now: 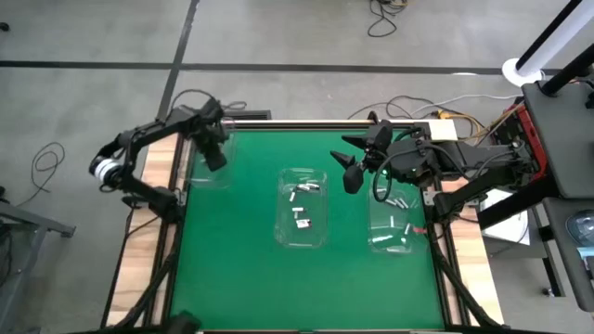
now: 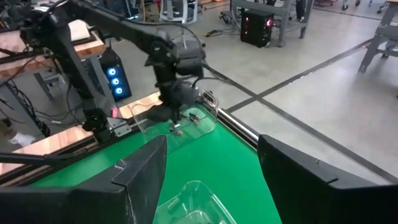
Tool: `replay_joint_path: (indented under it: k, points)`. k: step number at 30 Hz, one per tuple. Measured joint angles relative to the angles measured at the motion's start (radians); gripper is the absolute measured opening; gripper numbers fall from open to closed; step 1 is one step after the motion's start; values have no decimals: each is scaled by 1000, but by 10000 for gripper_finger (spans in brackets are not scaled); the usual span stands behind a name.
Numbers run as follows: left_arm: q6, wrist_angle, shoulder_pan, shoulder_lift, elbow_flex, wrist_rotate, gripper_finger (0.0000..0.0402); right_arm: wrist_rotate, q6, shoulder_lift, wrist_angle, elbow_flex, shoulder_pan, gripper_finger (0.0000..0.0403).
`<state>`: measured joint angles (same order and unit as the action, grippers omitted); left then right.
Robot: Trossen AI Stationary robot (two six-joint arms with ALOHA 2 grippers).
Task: Sort batteries
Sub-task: Put the black battery into the left transparent bin
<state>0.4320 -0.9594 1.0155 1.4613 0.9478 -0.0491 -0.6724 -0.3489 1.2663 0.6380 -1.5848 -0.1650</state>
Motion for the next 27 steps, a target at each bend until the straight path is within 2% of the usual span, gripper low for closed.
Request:
replay_joint_path:
  k: [6, 12, 15, 19, 23, 27]
  points:
    - [86, -55, 52, 104, 102, 8, 12, 0, 0, 0, 0, 0, 0, 239]
    - [249, -62, 56, 166, 82, 24, 12, 0, 0, 0, 11, 0, 0, 231]
    - [282, -52, 52, 183, 91, 41, 12, 0, 0, 0, 15, 0, 0, 233]
    - [209, -57, 56, 218, 125, 56, 12, 0, 0, 0, 16, 0, 0, 238]
    - [113, -137, 57, 276, 191, 176, 12, 0, 0, 0, 15, 0, 0, 243]
    - [59, -192, 56, 334, 233, 202, 12, 0, 3, 0, 15, 1, 0, 243]
